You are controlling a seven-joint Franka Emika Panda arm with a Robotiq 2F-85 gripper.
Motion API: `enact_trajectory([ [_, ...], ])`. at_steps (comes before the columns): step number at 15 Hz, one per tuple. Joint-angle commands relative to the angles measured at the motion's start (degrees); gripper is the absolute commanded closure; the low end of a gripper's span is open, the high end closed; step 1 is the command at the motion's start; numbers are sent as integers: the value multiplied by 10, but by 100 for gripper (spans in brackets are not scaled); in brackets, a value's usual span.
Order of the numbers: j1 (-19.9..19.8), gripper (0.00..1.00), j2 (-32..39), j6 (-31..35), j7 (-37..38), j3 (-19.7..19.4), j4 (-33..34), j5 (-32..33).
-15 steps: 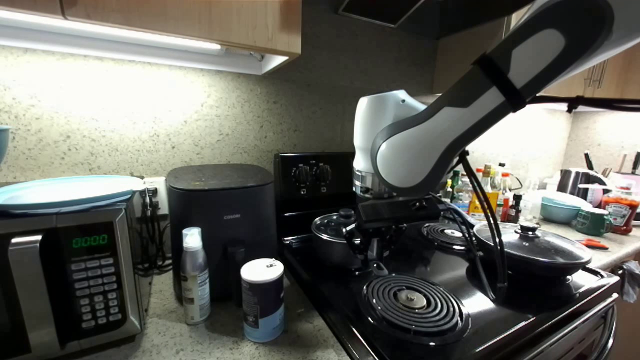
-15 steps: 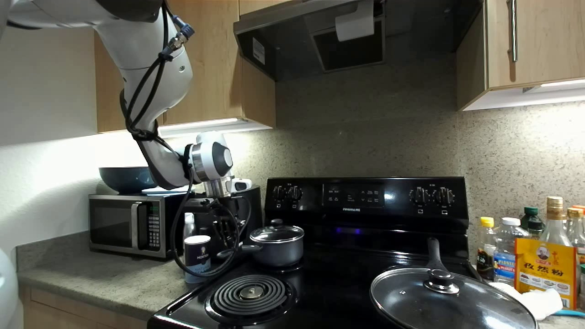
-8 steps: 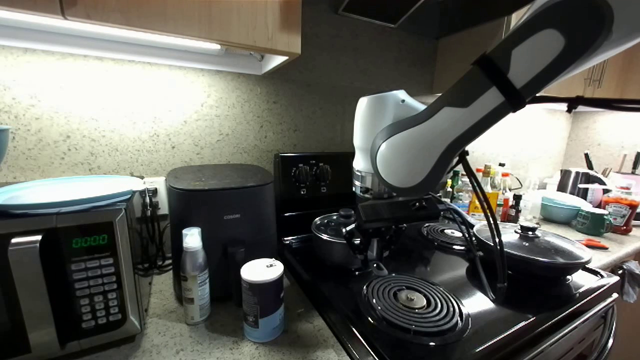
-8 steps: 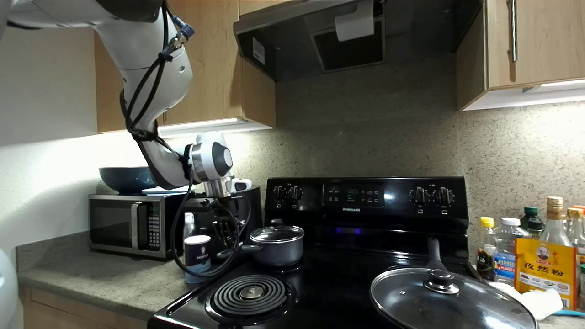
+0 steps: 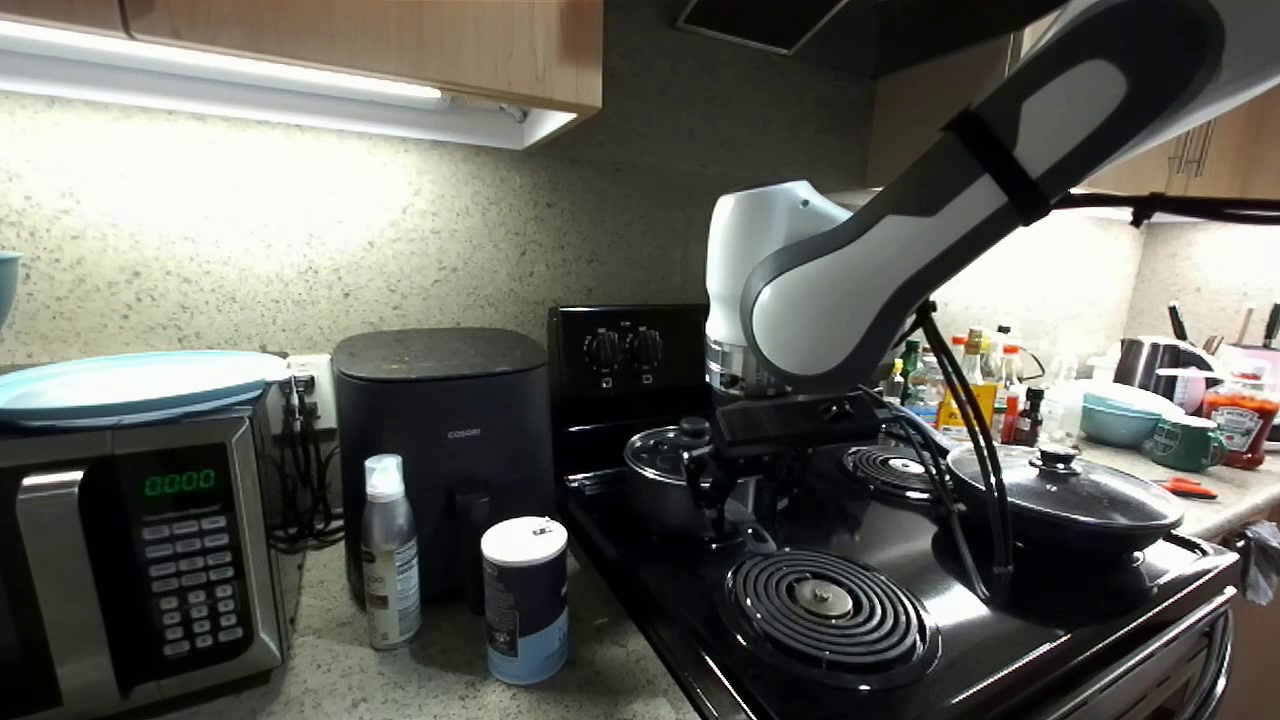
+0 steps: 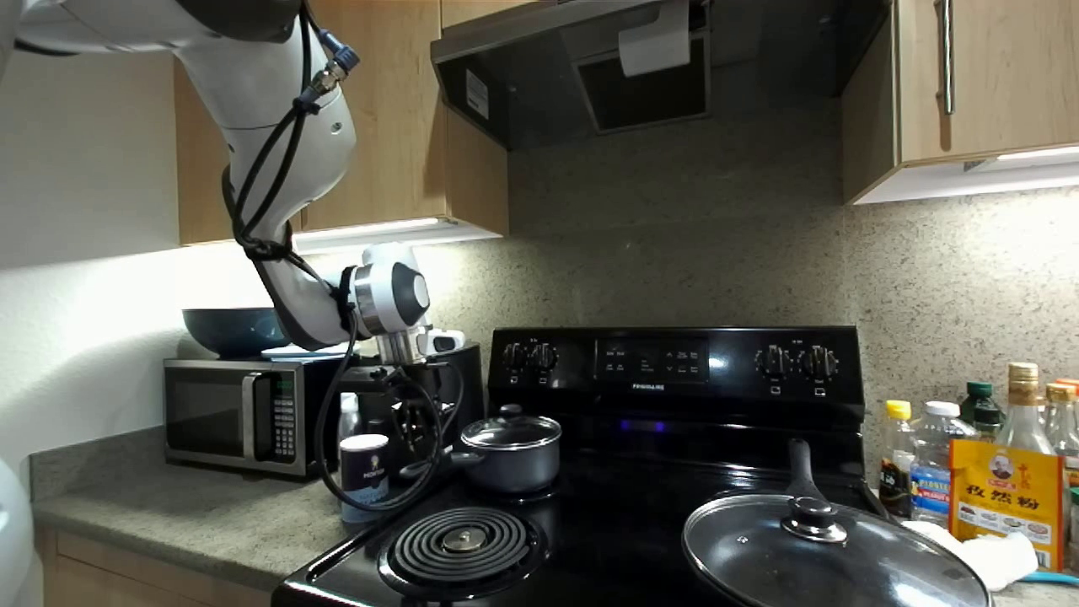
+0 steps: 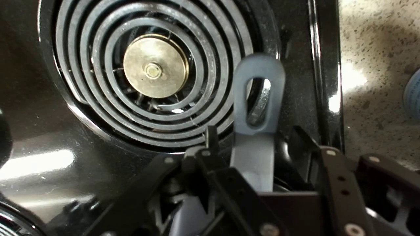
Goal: Move the pot on the front left plate to the back left plate
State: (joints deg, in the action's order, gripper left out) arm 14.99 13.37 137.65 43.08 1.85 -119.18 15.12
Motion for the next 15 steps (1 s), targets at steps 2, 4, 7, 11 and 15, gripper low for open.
enact_trajectory([
  [2, 0, 5, 1, -8, 17, 1, 6, 17],
  [4, 0, 0, 1, -8, 17, 1, 6, 16],
  [7, 2, 0, -7, 2, 22, 2, 3, 18],
  [11, 4, 0, -35, 38, 27, 7, -2, 13],
  [15, -3, 0, -12, 20, 6, 10, 15, 1],
])
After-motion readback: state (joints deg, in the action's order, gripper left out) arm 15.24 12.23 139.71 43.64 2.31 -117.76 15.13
